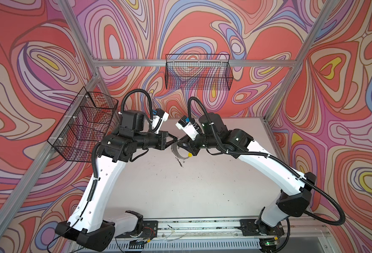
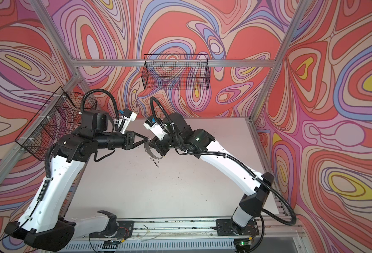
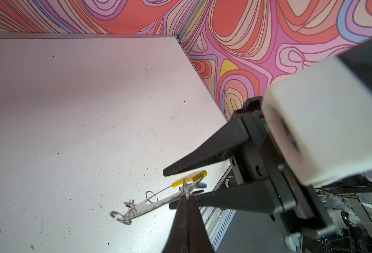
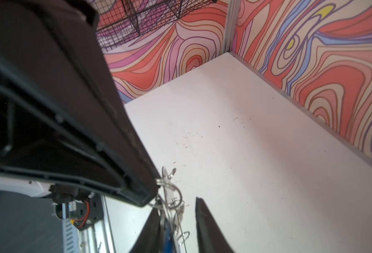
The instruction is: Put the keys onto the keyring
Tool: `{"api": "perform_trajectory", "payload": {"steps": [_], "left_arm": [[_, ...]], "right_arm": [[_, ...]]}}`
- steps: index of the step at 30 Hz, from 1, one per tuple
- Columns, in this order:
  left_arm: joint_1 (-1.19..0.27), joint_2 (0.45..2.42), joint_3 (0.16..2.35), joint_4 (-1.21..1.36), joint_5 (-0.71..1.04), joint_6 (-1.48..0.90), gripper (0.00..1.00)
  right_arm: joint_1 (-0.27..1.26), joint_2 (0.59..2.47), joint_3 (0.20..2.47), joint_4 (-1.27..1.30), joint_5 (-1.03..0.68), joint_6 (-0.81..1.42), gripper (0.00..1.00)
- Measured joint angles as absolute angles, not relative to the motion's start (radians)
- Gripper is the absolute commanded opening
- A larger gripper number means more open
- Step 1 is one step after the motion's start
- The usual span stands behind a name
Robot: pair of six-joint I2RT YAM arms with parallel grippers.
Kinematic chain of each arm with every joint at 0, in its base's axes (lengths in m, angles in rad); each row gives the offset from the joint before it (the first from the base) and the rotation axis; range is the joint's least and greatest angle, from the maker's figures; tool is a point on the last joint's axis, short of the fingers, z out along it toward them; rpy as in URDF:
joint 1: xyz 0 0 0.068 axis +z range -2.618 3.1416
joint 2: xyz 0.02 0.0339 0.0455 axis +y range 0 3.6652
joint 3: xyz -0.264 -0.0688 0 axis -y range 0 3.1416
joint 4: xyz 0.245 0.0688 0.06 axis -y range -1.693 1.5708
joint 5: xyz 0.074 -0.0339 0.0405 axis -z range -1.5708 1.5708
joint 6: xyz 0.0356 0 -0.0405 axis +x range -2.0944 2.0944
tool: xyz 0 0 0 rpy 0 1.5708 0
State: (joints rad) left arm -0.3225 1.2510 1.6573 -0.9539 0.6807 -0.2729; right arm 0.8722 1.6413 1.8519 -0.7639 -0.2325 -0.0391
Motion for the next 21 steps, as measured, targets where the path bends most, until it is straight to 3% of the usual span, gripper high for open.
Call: {"api": "perform_trajectory", "payload": {"steps": [4, 8, 15, 21], "left_arm": [[-0.322, 1.252, 1.660, -0.955, 0.676, -0.273, 0.00], [-0.322, 1.255, 1.670, -0.958, 0.673, -0.273, 0.00], [-0.322, 1.239, 1.662, -0.921, 0.664, -0.299, 0.40], [-0.322, 1.120, 1.509, -0.751, 0.642, -0.413, 0.42]], "right_arm": [[0.881, 1.637, 1.839, -0.750, -0.236, -0.041, 0.00], [0.881, 1.630, 1.832, -0.738, -0.233, -0.041, 0.00], [0.878, 1.623, 1.820, -0.729, -0.197, -0.019, 0.00], [0.876, 1.606, 1.758, -0.695, -0.167, 0.038, 0.00]]}}
